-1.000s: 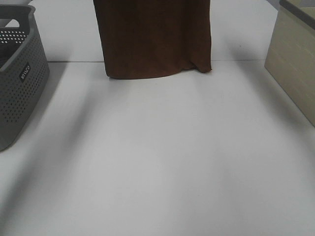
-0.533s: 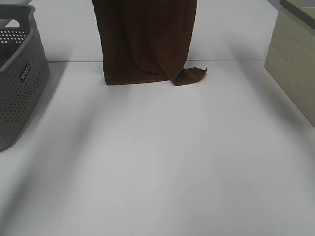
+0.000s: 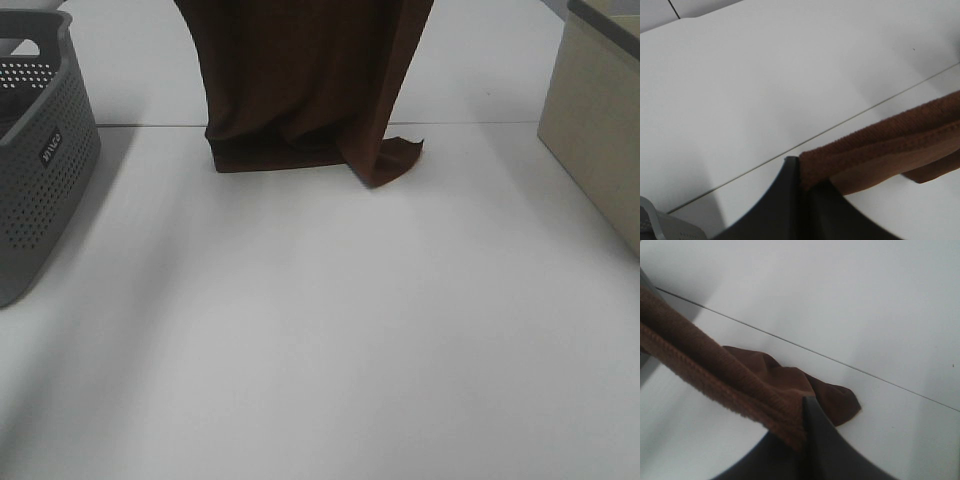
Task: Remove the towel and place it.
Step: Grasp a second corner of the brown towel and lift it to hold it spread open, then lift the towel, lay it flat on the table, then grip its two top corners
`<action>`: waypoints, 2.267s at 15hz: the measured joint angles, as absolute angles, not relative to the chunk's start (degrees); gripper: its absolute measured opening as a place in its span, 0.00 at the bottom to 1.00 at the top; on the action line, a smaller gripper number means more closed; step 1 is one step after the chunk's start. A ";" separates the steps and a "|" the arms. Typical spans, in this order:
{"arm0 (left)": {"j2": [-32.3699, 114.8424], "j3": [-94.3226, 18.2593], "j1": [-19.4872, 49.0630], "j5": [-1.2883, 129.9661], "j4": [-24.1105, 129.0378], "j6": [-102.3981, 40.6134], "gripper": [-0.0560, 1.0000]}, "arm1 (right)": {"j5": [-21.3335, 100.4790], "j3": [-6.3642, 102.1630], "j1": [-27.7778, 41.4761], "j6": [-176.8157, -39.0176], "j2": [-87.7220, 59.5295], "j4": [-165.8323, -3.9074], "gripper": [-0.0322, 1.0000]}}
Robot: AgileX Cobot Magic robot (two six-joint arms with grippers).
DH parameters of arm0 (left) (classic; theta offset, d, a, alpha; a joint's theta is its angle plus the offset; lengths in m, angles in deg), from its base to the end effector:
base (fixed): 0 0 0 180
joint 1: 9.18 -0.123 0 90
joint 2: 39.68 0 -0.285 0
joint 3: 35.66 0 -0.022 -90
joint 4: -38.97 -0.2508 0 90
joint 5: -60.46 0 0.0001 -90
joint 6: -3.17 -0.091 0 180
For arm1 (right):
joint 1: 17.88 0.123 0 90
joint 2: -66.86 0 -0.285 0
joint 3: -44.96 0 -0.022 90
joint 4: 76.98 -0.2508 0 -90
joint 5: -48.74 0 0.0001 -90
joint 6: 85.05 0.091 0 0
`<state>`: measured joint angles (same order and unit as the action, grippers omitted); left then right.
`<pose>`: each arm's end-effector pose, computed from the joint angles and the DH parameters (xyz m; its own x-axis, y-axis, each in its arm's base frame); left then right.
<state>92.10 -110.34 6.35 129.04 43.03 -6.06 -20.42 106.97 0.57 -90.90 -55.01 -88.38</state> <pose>0.4438 -0.1295 0.4372 -0.5132 0.2822 -0.8105 0.3915 0.9174 0.0715 0.3989 0.1508 0.4541 -0.5784 -0.2245 -0.7843 -0.4658 0.8802 0.0915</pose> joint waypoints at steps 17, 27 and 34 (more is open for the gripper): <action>52.45 -49.09 7.61 129.67 56.10 -9.44 0.05 | -19.27 50.65 1.26 -99.61 -14.61 -92.73 0.04; 44.25 -23.65 11.28 129.04 61.02 -10.41 0.05 | -19.21 28.93 1.26 -102.87 -3.90 -96.40 0.04; 48.95 -15.63 26.46 129.27 55.58 -7.15 0.05 | -20.42 12.14 0.63 -102.82 -3.90 -98.92 0.04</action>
<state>48.95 -15.63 26.46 129.27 55.58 -7.15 -20.42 12.14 0.63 -102.82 -3.90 -98.92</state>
